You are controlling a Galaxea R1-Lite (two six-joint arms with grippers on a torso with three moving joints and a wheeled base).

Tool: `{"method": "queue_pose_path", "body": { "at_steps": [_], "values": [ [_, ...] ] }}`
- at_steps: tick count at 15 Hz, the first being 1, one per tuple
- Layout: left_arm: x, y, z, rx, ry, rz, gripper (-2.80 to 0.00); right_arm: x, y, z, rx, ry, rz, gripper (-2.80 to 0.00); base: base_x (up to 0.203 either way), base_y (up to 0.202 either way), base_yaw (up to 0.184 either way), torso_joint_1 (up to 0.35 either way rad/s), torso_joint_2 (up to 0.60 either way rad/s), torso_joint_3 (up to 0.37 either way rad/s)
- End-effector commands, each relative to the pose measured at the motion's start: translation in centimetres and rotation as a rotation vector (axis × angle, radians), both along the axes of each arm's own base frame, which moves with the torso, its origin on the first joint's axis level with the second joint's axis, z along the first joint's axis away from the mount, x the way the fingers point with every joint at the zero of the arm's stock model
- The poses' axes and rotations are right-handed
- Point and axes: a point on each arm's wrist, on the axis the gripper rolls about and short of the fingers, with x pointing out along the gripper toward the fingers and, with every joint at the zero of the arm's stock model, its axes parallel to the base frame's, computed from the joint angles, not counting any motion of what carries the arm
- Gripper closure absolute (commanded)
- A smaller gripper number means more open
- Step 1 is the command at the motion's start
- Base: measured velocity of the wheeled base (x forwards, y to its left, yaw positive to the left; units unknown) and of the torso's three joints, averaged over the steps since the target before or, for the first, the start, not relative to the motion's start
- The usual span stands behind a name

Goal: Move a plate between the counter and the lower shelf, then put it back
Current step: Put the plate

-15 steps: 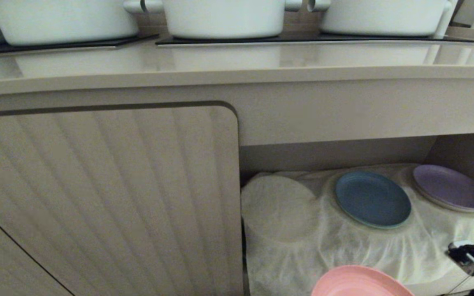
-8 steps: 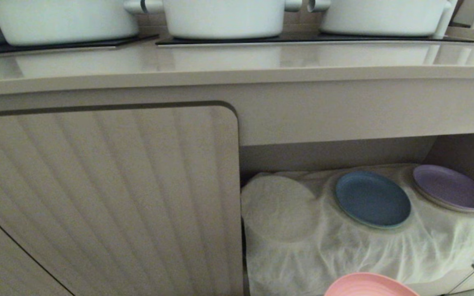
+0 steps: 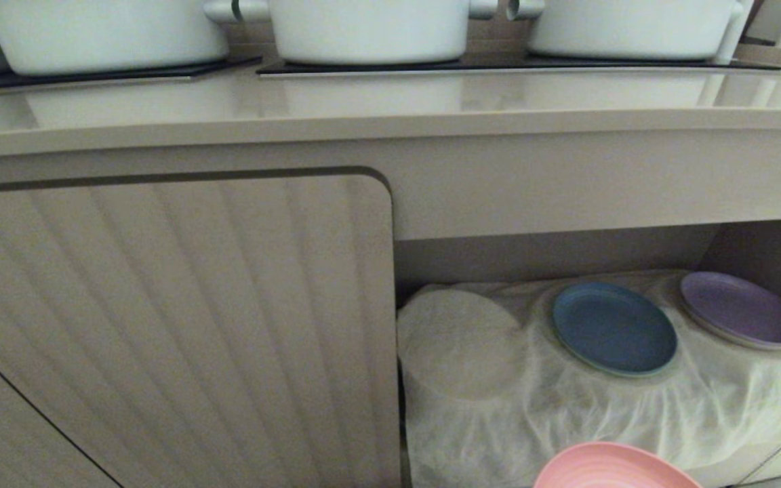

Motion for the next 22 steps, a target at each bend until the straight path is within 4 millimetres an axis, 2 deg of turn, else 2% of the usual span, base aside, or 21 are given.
{"method": "queue_pose_path", "body": {
  "at_steps": [1,14,22],
  "values": [
    [0.00,0.00,0.00,0.000,-0.001,0.000,0.00,-0.02,0.00,0.08,0.003,-0.006,0.000,0.00,0.000,0.000,0.000,0.000,0.00,0.000],
    [0.00,0.00,0.00,0.000,0.000,0.000,0.00,-0.27,-0.07,0.12,0.006,-0.018,0.000,0.00,0.000,-0.005,0.001,0.000,0.00,0.000],
    [0.00,0.00,0.00,0.000,-0.001,0.000,0.00,-0.35,-0.09,0.02,0.006,-0.014,-0.001,0.00,0.000,-0.181,0.002,0.004,0.00,0.002]
  ]
}}
